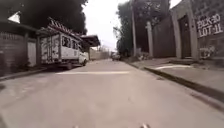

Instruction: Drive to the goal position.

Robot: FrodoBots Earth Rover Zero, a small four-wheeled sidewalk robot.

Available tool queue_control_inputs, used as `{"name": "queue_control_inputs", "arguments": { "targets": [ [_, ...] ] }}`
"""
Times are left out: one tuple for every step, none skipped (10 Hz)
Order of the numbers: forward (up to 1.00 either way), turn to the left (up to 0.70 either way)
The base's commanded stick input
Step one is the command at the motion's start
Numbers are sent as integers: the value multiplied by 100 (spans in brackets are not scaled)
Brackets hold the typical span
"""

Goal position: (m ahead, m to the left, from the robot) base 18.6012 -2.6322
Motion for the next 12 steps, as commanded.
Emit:
{"name": "queue_control_inputs", "arguments": {
  "targets": [
    [70,0],
    [70,0],
    [70,0],
    [70,0],
    [70,0],
    [70,0],
    [70,0],
    [70,0],
    [70,0],
    [70,0],
    [70,0],
    [70,0]
  ]
}}
